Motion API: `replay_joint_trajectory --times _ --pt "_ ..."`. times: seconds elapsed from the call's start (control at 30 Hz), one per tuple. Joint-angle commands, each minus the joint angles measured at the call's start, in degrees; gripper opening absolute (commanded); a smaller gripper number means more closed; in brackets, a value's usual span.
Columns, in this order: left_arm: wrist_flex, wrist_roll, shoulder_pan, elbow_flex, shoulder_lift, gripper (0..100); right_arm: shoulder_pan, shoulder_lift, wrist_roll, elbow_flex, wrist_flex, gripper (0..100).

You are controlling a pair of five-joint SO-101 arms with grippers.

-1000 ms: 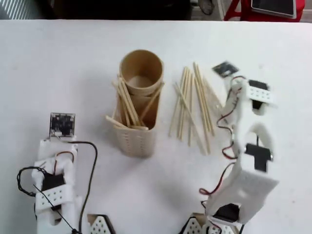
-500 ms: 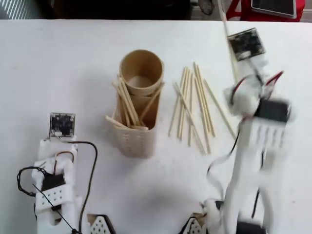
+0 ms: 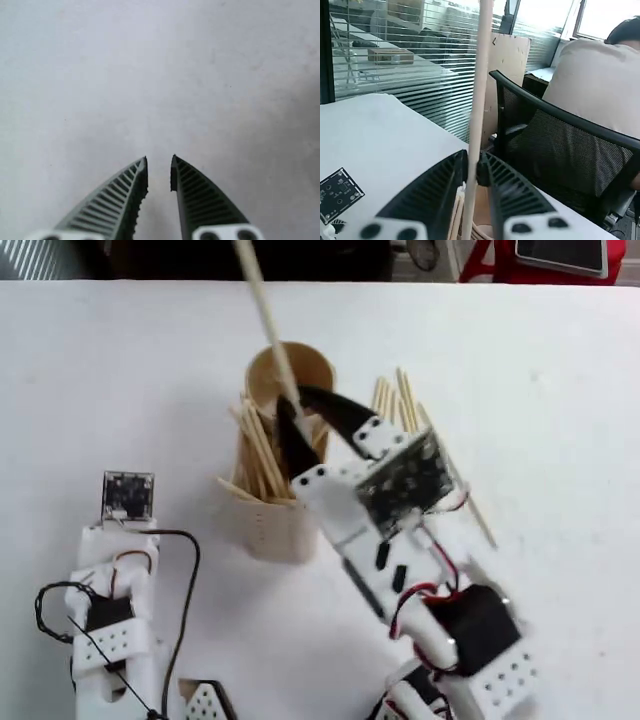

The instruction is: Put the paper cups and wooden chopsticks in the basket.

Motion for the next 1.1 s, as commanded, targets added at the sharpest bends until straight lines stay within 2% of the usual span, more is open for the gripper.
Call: replay_joint_trajectory --times 0.0,0.17,0.33,0.53,0.63,0.73,0.83,0.97,1.07 --pt "0.1 -0.7 -0.5 -0.1 -0.9 10 -0.9 1.9 -0.8 1.6 -6.7 1.8" --pt "0.1 -0.7 -0.5 -0.1 -0.9 10 -0.8 3.9 -0.9 1.8 -8.2 3.3" --pt "0.1 -0.7 -0.5 -0.1 -0.9 10 -0.8 3.9 -1.0 1.6 -7.0 15.1" --pt "0.1 -0.7 -0.5 -0.1 -0.9 10 -0.8 3.8 -0.5 1.5 -6.2 12.5" --pt "0.1 -0.7 -0.5 -0.1 -0.9 10 0.8 2.6 1.3 -0.1 0.1 10.7" --pt "0.1 -0.7 -0.5 -0.1 -0.9 10 7.2 0.2 9.5 -5.4 13.5 10.2" --pt "0.1 -0.7 -0.5 -0.1 -0.9 10 19.5 -0.7 12.8 -11.8 23.9 10.1" --pt "0.1 -0.7 -0.5 -0.1 -0.9 10 37.2 1.7 13.3 -14.7 29.5 10.2" --pt "0.1 -0.7 -0.5 -0.1 -0.9 10 44.4 8.3 18.4 -13.4 30.3 10.2"
